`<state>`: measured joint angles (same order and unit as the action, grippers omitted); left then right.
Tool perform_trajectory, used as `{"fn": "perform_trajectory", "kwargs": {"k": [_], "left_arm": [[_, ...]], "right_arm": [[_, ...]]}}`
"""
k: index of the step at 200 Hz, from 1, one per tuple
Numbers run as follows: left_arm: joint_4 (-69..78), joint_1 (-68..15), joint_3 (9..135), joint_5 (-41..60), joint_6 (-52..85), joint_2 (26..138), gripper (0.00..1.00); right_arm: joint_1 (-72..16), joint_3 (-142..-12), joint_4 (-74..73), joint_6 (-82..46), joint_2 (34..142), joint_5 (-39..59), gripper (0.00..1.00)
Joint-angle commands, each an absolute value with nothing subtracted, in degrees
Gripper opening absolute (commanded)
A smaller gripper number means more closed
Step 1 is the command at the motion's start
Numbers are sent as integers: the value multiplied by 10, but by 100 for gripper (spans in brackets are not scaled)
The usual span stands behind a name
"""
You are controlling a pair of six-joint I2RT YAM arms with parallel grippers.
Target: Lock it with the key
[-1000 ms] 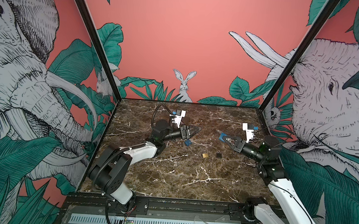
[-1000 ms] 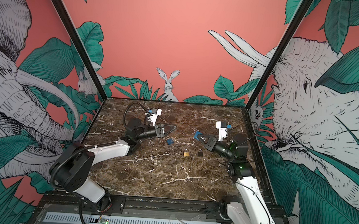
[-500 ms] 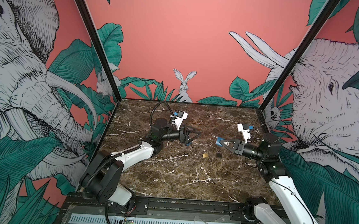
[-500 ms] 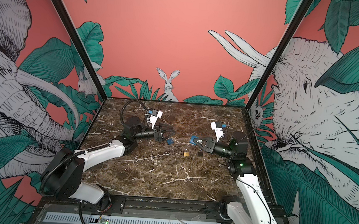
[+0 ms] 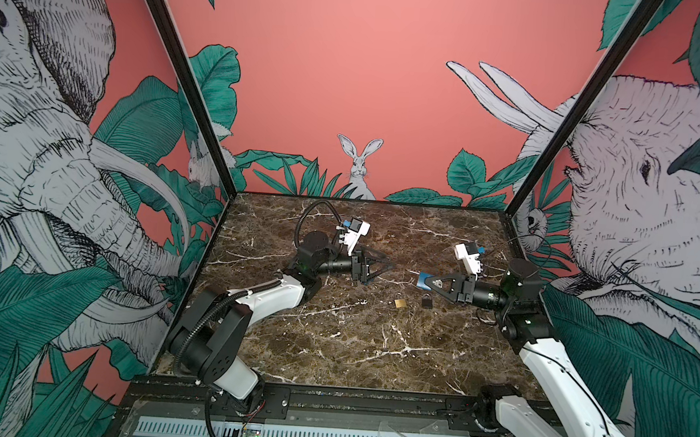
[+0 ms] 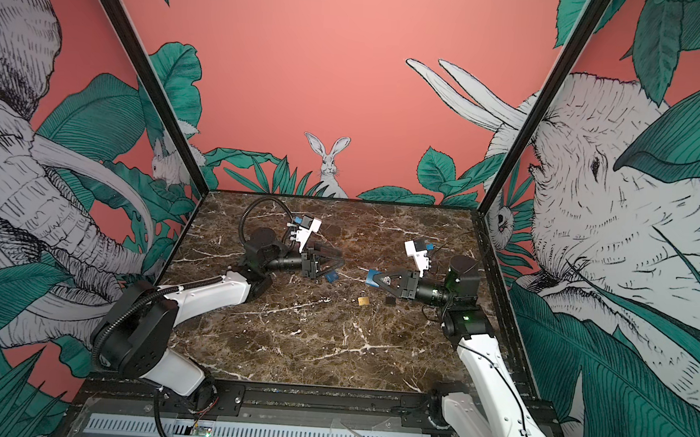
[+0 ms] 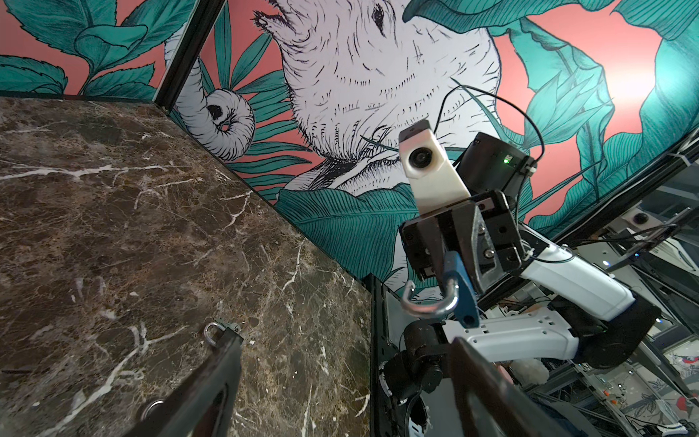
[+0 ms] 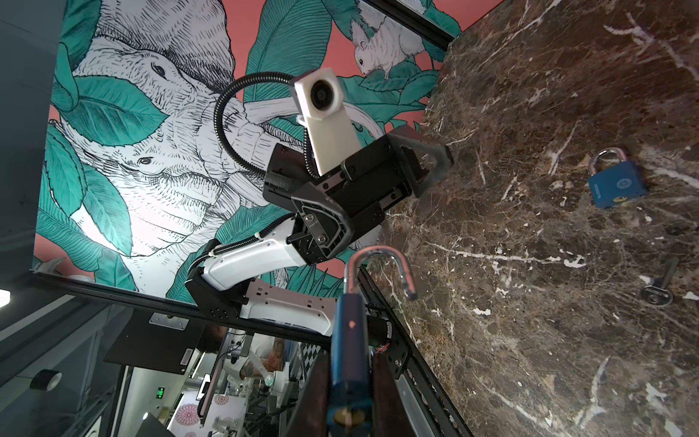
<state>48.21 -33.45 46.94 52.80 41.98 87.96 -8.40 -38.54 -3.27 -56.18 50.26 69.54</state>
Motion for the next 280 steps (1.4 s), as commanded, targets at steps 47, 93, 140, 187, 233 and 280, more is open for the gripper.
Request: {"fn": "perform_trajectory", "kwargs": {"k": [47, 93, 140, 187, 233, 280], "left_arm": [[542, -375, 505, 542, 459, 896, 80], [558, -397, 514, 544, 472, 909, 72], [564, -398, 510, 547, 483, 904, 63], [562, -398, 510, 552, 485, 894, 54], [556, -416, 507, 556, 488, 894, 46], [551, -415, 492, 547, 491, 888, 39]], "right_arm": [[-99, -374, -124, -599, 514, 686, 0], [-112, -375, -135, -600, 528, 669, 0], [-112, -379, -136, -597, 542, 660, 0], [-112, -383, -139, -595, 552, 652, 0], [-112, -387, -141, -587, 556, 648, 0], [-109, -391, -133, -567, 552, 647, 0]]}}
